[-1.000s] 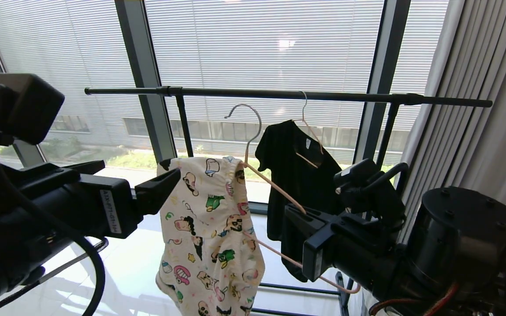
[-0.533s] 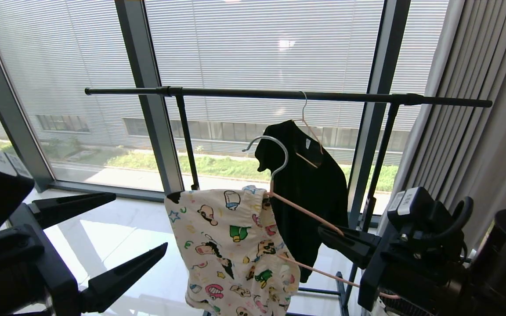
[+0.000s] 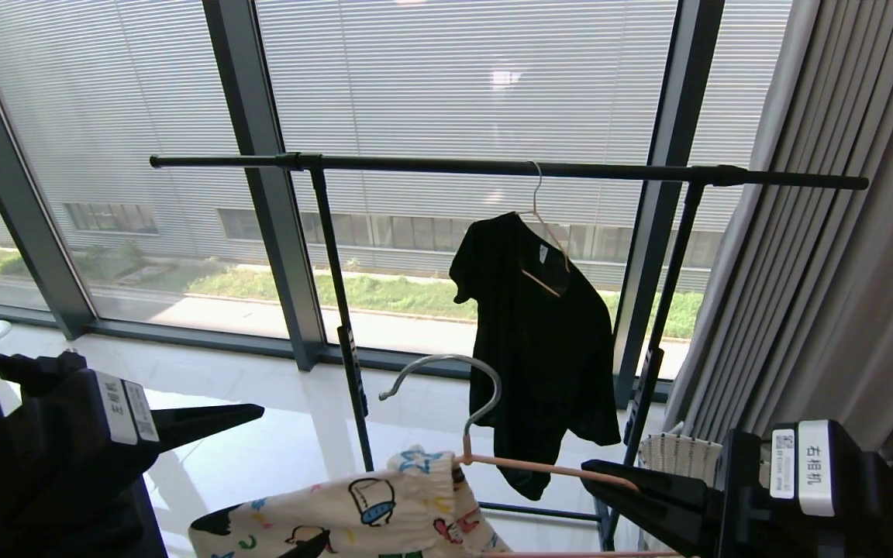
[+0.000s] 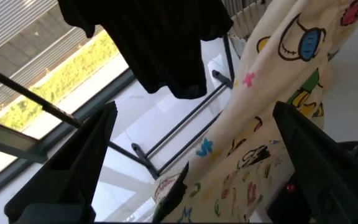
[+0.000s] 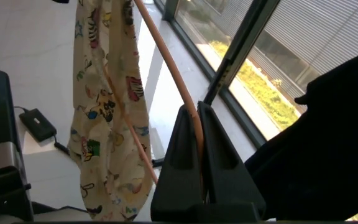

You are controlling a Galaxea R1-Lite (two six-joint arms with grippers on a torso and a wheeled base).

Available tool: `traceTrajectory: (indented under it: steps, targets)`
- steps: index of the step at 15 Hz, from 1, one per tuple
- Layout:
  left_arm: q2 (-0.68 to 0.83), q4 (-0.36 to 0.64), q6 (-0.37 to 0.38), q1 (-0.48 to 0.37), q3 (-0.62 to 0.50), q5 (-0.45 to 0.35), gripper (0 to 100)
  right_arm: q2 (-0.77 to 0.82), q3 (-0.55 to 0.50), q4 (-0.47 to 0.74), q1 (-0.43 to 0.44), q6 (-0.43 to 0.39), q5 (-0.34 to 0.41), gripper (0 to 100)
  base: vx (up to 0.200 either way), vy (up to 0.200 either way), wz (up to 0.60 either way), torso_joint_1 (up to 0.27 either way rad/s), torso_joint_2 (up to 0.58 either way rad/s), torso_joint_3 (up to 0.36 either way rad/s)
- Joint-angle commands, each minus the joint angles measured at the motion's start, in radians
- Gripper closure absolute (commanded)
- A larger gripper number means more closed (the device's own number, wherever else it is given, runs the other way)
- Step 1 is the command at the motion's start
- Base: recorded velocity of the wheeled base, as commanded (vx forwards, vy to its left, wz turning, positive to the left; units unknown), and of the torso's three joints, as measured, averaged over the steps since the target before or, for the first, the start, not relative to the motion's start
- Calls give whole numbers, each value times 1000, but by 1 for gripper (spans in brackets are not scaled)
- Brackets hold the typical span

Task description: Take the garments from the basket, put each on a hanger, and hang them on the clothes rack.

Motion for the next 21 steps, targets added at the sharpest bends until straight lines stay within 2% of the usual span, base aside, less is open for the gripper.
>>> traceTrajectory:
  steps: [1, 2, 6, 9, 11, 15, 16, 21]
  targets:
    - [7, 0, 0, -77, 25, -4, 0, -9, -3, 1, 58, -3, -6, 100, 0, 0, 0, 0, 0, 0]
    - [7, 0, 0, -100, 33, -4, 0, -9, -5, 1, 63, -9, -10, 100, 0, 0, 0, 0, 0, 0]
    - [7, 0, 0, -105, 63, -6, 0, -28, -26, 1, 101, -26, -17, 100, 0, 0, 0, 0, 0, 0]
    - [10, 0, 0, -135, 66, -6, 0, -16, -65, 1, 135, -26, -72, 100, 0, 0, 0, 0, 0, 0]
    - [19, 0, 0, -135, 70, -4, 0, -2, -75, 1, 161, -24, -82, 100, 0, 0, 0, 0, 0, 0]
    - [16, 0, 0, -135, 79, -4, 0, 5, -112, 1, 197, 5, -155, 100, 0, 0, 0, 0, 0, 0]
    - [13, 0, 0, -137, 82, -4, 100, 5, -120, 1, 197, 9, -165, 100, 0, 0, 0, 0, 0, 0]
    - [19, 0, 0, -137, 82, -3, 100, 4, -117, 1, 199, 9, -167, 100, 0, 0, 0, 0, 0, 0]
